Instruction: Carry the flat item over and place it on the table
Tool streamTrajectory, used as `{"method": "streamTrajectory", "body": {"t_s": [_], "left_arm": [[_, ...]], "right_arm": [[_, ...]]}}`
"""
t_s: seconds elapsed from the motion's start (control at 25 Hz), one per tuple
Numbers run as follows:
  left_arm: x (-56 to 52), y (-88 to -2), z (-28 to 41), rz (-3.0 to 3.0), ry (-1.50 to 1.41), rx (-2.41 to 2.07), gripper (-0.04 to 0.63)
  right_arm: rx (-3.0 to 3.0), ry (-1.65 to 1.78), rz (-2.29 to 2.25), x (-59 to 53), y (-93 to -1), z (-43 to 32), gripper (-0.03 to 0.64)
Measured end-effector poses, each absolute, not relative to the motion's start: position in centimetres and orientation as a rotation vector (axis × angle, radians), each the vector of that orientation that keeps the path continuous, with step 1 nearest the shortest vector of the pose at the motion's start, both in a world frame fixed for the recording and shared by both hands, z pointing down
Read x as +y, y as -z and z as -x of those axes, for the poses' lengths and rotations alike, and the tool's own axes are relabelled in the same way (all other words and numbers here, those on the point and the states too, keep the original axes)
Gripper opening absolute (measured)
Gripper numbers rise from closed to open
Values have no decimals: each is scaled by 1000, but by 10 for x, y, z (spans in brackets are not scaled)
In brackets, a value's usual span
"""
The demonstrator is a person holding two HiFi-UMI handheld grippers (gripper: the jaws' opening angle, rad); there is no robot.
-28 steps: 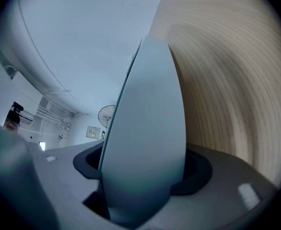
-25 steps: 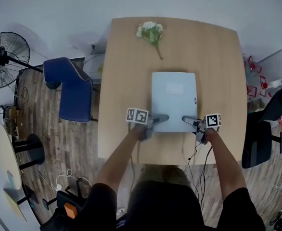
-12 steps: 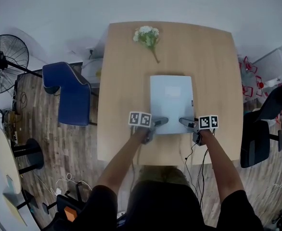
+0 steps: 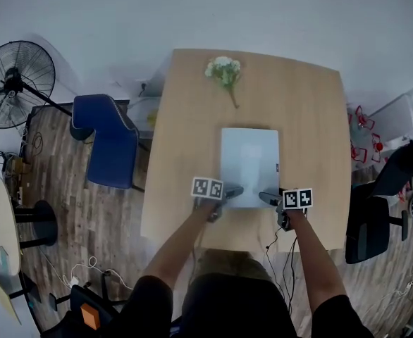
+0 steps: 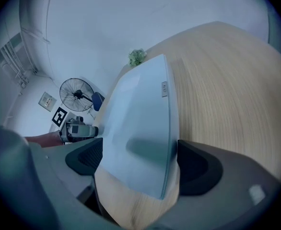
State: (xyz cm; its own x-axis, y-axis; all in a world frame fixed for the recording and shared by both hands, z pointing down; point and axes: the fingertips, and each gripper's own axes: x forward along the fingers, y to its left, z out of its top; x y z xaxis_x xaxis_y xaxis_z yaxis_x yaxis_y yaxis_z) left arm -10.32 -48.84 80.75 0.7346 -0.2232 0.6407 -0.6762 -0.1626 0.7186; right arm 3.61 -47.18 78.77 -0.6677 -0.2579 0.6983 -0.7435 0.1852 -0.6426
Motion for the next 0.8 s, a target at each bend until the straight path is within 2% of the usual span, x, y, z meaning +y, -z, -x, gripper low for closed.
{"method": "streamTrajectory", "body": {"t_s": [0.32,0.6,0.8], "left_arm": [[-468,-776,138,-1774,-400,-821,532],[-404,-676,135,-1878,-165,-875,532],[-359,-618,138,-2055,-59,-942,515]], "right_arm": [[-2126,-1517,-939,-451,-753,-37,486],[-2347,-1553,-1124,-418,-657,-54,486],[-2455,-1356,-1098,-380,-608,-45,486]]}}
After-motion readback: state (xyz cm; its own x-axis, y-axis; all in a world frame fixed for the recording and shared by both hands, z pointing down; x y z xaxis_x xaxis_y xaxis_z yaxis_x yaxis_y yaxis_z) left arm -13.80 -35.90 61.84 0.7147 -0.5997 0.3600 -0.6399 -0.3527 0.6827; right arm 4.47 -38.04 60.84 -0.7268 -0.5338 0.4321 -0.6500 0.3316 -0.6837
